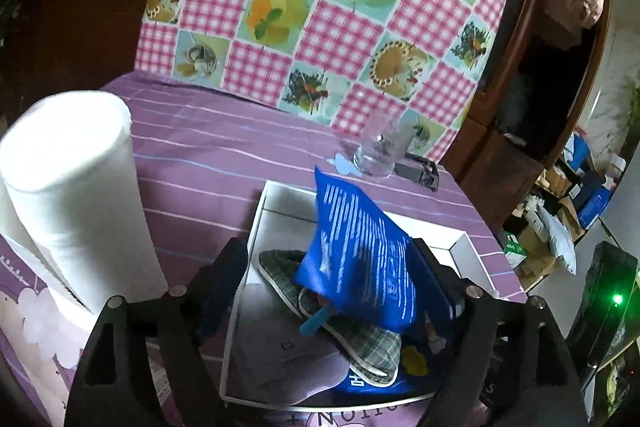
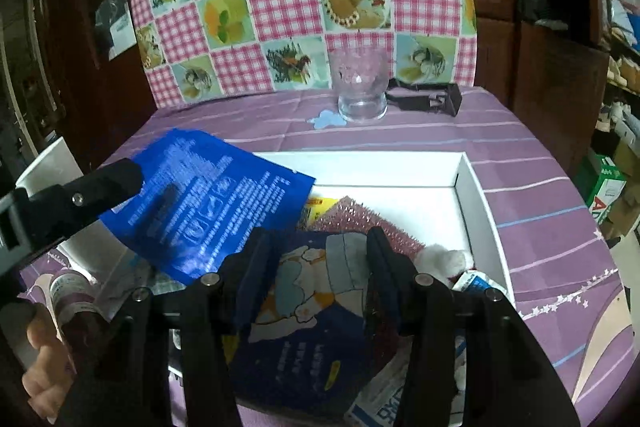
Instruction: Organize soft objects
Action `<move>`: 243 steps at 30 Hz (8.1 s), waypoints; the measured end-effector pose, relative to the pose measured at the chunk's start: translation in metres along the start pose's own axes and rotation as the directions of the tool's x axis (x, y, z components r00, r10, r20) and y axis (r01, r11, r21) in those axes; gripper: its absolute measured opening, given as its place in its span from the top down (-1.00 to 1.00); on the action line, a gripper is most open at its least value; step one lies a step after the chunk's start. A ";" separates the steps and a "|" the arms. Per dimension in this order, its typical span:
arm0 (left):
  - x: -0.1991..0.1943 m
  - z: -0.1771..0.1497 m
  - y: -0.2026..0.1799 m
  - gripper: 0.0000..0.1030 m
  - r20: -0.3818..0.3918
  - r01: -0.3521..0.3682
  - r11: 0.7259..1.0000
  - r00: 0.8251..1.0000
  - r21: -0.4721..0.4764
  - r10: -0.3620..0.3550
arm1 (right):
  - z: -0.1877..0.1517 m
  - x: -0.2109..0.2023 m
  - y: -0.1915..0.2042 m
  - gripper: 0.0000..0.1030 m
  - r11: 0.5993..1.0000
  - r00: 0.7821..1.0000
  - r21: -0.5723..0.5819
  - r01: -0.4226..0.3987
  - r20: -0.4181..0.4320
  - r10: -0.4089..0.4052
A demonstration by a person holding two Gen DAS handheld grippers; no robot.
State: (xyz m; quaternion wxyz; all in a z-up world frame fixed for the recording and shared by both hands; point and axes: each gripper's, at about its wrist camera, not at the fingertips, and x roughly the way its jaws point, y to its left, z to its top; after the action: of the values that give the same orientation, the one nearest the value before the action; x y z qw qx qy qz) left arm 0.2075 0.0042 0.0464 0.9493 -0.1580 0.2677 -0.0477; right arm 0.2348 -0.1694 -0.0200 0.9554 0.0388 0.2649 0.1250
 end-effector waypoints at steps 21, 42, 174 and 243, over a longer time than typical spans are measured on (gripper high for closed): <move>-0.042 0.023 0.002 -1.00 0.151 -0.019 0.999 0.988 -0.030 0.024 | 0.011 -0.037 -0.007 -0.04 0.999 0.981 0.051 -0.010 0.193 0.000; -0.077 0.011 -0.029 -1.00 0.234 -0.106 0.987 0.969 0.117 0.077 | 0.018 -0.066 -0.006 -0.12 0.999 0.981 0.027 -0.037 0.191 0.031; -0.152 -0.133 -0.013 -1.00 0.042 -0.175 0.946 0.984 0.271 0.170 | -0.108 -0.179 -0.008 -0.29 0.989 0.996 -0.136 0.065 0.072 -0.056; -0.152 -0.138 -0.020 -1.00 0.054 -0.202 0.936 0.979 0.289 0.194 | -0.110 -0.177 -0.011 -0.29 0.989 0.996 -0.136 0.065 0.066 -0.056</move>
State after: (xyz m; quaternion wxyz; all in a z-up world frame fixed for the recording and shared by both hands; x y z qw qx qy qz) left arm 0.0057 -0.0254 0.0169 0.9654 0.0115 0.2604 0.0109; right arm 0.0336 -0.2251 -0.0282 0.9668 -0.0317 0.2271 0.1126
